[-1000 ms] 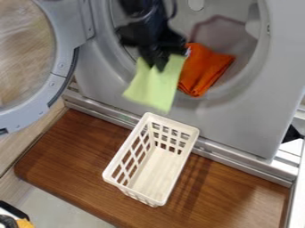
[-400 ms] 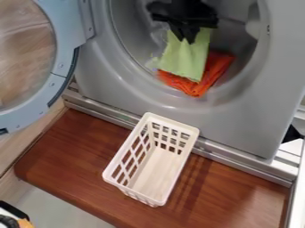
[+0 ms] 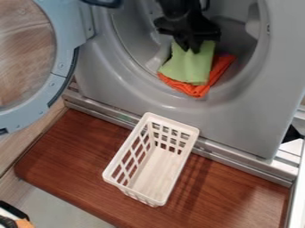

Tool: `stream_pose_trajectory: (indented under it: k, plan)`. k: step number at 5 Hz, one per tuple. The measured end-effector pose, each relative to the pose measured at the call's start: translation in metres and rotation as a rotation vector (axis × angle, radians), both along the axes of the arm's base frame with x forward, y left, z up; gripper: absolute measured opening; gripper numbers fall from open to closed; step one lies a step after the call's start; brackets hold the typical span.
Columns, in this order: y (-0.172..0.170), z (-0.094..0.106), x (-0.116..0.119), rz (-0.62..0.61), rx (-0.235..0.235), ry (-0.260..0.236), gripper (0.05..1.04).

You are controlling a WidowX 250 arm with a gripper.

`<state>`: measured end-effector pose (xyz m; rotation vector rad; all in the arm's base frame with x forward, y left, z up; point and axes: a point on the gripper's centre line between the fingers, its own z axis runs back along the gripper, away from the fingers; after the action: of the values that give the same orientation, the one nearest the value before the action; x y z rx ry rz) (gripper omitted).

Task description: Move the green towel and put on top of the orange towel

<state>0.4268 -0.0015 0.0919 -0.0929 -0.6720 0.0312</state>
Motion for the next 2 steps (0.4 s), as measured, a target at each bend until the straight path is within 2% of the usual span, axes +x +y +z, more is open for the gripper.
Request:
stream_pose_trajectory:
  k: [1, 2]
  plan:
    - [0.005, 0.003, -0.003, -0.021, -0.021, 0.023, 0.558]
    - [0.004, 0.037, -0.009, -0.043, -0.006, -0.041, 0.861]
